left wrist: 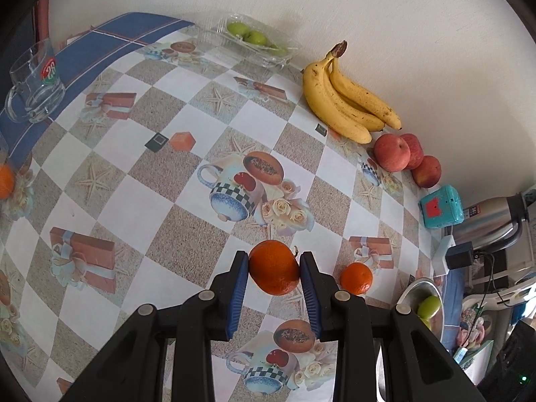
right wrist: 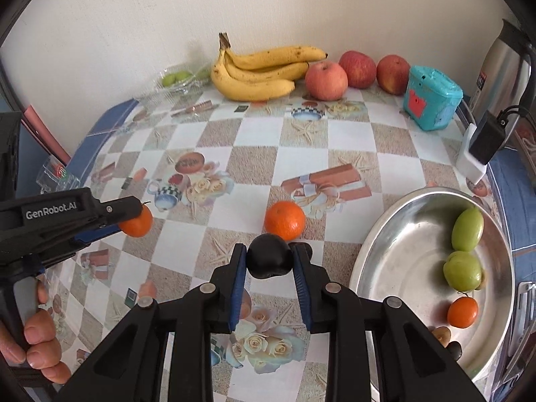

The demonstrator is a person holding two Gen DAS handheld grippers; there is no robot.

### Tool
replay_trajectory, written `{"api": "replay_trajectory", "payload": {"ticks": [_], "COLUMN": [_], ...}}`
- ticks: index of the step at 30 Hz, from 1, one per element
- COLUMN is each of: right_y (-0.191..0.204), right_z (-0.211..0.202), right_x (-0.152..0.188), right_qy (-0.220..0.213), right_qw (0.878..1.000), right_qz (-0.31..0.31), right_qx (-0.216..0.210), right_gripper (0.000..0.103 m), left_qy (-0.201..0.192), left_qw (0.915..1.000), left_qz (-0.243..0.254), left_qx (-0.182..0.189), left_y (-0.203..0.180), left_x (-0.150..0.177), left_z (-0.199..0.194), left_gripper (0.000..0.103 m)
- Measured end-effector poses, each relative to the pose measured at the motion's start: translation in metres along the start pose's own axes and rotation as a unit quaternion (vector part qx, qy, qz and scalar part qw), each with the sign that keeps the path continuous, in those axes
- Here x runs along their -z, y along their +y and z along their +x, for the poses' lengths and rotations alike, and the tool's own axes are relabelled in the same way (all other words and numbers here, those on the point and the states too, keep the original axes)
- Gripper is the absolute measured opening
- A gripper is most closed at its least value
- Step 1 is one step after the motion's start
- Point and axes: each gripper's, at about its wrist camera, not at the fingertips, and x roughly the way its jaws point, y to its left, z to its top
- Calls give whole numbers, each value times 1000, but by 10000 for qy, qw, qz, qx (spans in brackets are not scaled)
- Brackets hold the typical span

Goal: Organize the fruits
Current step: 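Grasp a dark plum with the right tool while the left tool holds the orange, then carry the plum and the orange over the steel bowl with both tools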

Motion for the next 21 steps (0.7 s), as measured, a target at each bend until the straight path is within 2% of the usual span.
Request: {"api": "replay_trajectory", "payload": {"ticks": [11, 21], "right_y": [-14, -87], "right_z": [1, -2], "right_x": [2, 7], "right_qy": [76, 132], "right_qw": [9998, 9931], "right_qz": [157, 1084], "right_qx": [40, 418], "right_gripper": [29, 29], "left_qy": [-4, 175], "left_qw": [9999, 9984], "left_qz": [100, 536], "left_qx": [-39, 76], "left_y": [-10, -49], "left_x": [4, 22], "left_z": [1, 11], "left_gripper": [34, 34]}}
